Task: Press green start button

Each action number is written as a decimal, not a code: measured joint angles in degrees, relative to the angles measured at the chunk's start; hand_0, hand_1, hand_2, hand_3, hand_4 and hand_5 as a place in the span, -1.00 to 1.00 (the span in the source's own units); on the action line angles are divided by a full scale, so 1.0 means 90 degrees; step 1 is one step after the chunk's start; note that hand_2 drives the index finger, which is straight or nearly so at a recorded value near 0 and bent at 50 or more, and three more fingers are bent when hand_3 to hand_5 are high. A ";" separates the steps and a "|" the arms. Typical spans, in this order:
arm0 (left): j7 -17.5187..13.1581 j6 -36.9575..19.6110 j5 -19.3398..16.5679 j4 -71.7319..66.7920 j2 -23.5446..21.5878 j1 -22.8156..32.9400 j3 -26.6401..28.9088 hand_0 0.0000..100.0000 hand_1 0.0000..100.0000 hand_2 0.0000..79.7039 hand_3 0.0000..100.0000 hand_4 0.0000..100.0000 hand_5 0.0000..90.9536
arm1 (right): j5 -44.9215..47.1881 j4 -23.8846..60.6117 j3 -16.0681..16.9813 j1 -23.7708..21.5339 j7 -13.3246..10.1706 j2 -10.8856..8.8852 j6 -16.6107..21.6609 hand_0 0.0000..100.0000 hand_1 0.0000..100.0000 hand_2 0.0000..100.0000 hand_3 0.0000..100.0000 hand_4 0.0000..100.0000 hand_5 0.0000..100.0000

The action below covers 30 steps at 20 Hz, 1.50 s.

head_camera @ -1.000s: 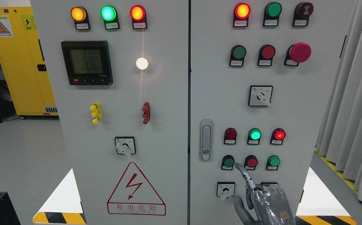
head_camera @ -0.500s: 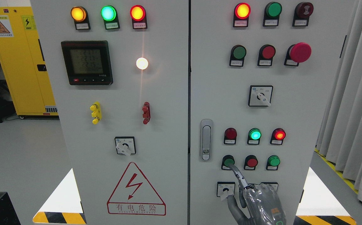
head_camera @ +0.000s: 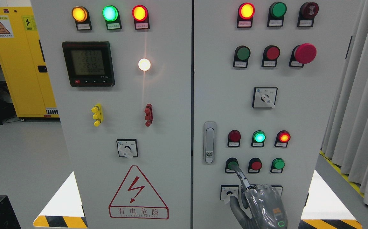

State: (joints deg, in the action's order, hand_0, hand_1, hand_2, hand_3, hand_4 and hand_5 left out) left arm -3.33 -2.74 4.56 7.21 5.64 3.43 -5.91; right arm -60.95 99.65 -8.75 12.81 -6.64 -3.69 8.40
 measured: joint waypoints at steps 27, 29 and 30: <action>-0.0011 0.0000 0.0000 0.0000 -0.0001 0.0000 0.0000 -0.76 0.11 -1.00 -1.00 -1.00 -1.00 | 0.0281 -0.0348 -0.0017 0.0160 -0.0010 -0.0005 -0.0048 0.38 0.80 -1.00 0.98 1.00 1.00; -0.0010 0.0000 0.0000 0.0000 0.0000 0.0000 0.0000 -0.76 0.11 -1.00 -1.00 -1.00 -1.00 | 0.0283 -0.0360 -0.0017 0.0163 -0.0004 -0.0004 -0.0050 0.38 0.80 -1.00 0.98 1.00 1.00; -0.0012 0.0000 0.0000 0.0000 0.0000 0.0000 0.0000 -0.76 0.11 -1.00 -1.00 -1.00 -1.00 | 0.0284 -0.0368 -0.0017 0.0164 -0.0004 -0.0004 -0.0050 0.38 0.80 -1.00 0.98 1.00 1.00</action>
State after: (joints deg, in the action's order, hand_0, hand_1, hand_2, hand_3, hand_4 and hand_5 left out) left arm -3.44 -2.74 4.56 7.21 5.63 3.43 -5.91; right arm -58.39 96.34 -8.91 14.28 -6.67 -3.72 7.96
